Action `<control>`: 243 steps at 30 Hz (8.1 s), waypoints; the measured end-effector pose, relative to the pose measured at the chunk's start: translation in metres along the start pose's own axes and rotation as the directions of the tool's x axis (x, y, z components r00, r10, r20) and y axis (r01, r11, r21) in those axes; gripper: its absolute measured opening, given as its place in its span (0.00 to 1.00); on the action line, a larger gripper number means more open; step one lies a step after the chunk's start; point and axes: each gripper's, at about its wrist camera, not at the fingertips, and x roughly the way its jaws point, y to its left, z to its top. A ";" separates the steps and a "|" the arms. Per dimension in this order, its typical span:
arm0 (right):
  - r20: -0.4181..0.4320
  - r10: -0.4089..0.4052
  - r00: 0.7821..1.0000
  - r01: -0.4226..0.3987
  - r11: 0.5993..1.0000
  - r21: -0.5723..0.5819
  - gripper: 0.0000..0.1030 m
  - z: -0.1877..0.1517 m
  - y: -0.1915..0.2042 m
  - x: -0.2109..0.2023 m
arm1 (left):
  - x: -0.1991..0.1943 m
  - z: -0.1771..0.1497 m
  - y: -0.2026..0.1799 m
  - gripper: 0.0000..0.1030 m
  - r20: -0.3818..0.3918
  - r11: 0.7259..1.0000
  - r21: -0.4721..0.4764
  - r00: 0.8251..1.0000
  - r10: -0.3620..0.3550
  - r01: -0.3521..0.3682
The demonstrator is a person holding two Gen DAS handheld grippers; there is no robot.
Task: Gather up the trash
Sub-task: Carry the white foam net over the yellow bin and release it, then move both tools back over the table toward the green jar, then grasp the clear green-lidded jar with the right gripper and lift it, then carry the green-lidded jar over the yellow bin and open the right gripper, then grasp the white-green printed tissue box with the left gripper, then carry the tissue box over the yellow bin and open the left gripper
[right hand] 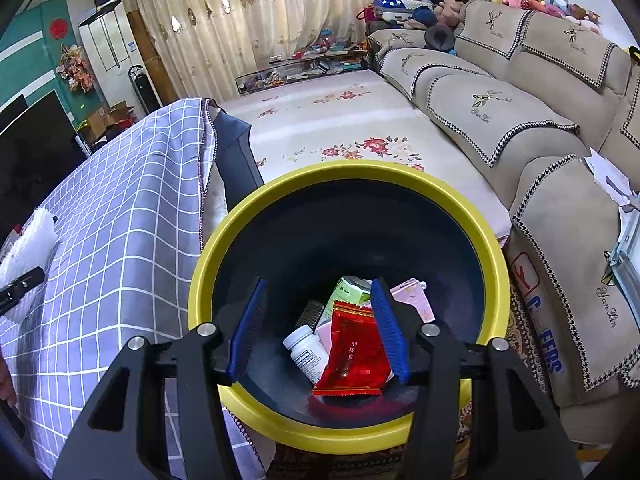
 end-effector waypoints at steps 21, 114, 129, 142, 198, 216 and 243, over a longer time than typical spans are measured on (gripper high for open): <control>0.077 -0.072 0.994 0.068 0.996 0.061 0.51 -0.008 -0.044 -0.054 | -0.066 0.009 -0.159 0.13 0.042 0.919 0.302 0.960 -0.277 0.252; -0.152 0.326 0.933 -0.360 0.830 -0.427 0.47 0.004 0.408 0.014 | -0.177 -0.107 0.177 0.93 0.197 0.966 -0.258 0.980 0.022 0.031; -0.050 0.318 0.947 -0.314 0.876 -0.366 0.47 0.011 0.313 -0.038 | -0.160 -0.102 0.153 0.93 0.169 0.975 -0.217 0.986 -0.005 0.042; 0.055 0.032 0.998 -0.028 0.996 -0.081 0.47 0.024 0.099 -0.045 | -0.137 -0.089 0.128 0.93 0.139 0.982 -0.185 0.990 -0.020 0.045; -0.005 -0.047 0.999 0.047 0.997 -0.063 0.60 0.010 0.070 -0.013 | 0.044 0.064 0.185 0.93 -0.096 0.990 -0.129 0.995 0.036 -0.048; 0.002 -0.016 1.000 0.016 0.998 -0.058 0.60 0.008 0.069 -0.016 | 0.012 0.071 0.165 0.69 -0.025 0.994 -0.090 0.998 0.065 -0.067; 0.122 -0.076 0.990 0.063 0.993 0.104 0.60 -0.016 -0.051 -0.096 | -0.070 0.012 -0.185 0.69 -0.055 0.875 0.306 0.924 -0.377 0.375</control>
